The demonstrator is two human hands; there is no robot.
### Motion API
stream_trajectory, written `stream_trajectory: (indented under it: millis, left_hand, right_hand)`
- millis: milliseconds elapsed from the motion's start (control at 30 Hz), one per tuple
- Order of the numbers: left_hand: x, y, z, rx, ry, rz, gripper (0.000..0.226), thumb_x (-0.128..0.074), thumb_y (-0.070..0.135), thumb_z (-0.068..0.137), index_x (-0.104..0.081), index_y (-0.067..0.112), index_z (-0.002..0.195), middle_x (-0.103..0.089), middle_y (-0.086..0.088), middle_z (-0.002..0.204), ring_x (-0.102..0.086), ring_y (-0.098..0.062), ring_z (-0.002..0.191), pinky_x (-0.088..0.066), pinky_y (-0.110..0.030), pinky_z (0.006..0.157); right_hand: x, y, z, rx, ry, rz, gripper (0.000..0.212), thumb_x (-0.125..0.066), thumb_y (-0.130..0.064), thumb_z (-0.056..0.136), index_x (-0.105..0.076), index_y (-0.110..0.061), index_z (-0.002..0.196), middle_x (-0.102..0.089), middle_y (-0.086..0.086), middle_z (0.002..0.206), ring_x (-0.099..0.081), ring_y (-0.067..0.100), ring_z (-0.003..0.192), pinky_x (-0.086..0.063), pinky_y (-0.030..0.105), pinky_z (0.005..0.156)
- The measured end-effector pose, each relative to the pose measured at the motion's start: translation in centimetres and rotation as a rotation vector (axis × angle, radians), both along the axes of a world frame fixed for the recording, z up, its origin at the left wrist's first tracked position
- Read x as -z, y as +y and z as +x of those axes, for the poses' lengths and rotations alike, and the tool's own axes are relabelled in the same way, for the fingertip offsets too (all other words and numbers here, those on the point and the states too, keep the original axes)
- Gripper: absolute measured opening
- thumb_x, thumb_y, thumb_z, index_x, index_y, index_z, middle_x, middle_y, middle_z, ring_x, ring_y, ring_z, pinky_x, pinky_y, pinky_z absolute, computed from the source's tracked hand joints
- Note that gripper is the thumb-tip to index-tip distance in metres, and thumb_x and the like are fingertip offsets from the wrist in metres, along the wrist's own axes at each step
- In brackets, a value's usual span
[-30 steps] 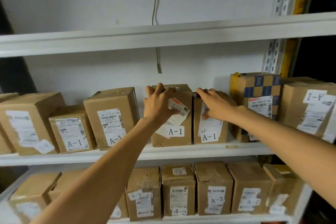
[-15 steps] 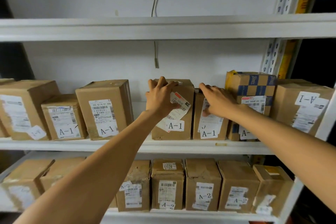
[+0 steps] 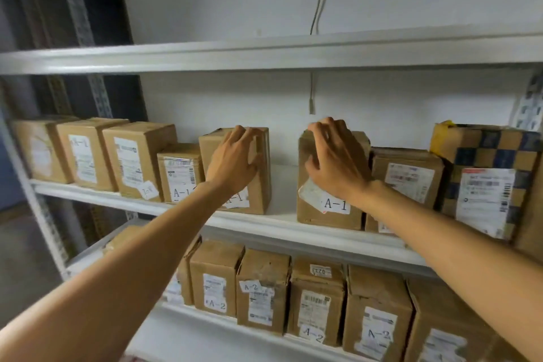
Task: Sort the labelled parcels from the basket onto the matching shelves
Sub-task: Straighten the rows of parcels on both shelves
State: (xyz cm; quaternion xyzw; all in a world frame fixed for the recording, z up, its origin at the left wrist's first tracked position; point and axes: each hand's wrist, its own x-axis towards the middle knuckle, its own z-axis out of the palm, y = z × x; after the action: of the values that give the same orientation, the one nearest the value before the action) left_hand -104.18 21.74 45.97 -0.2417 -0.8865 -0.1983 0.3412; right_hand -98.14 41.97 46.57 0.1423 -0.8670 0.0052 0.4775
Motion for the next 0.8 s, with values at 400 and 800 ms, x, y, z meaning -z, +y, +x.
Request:
stream_trajectory:
  millis: [400,800]
  left_hand:
    - [-1.5,-14.1,-6.6,-0.165,-0.17,-0.243,0.056,-0.07,0.006,0.079,-0.055,0.019,0.131,-0.054,-0.005,0.131,-0.051,-0.024,0.118,-0.046,-0.034,0.095]
    - [-0.4,-16.2,-14.5,0.03,-0.366,-0.433,0.072,-0.08,0.026,0.075,-0.047,0.022,0.139,-0.059,-0.005,0.13,-0.057,-0.024,0.115,-0.047,-0.032,0.095]
  right_hand:
    - [-1.8,-12.7,-6.4,0.009,-0.18,0.135,0.058,-0.072,-0.027,0.079,-0.044,-0.008,0.127,-0.046,0.009,0.125,-0.045,0.022,0.11,-0.036,0.025,0.077]
    - [-1.3,-16.6,-13.5,0.188,-0.649,0.049,0.117,-0.089,-0.039,0.058,-0.02,-0.023,0.151,-0.027,0.003,0.156,-0.025,0.025,0.143,-0.017,0.042,0.117]
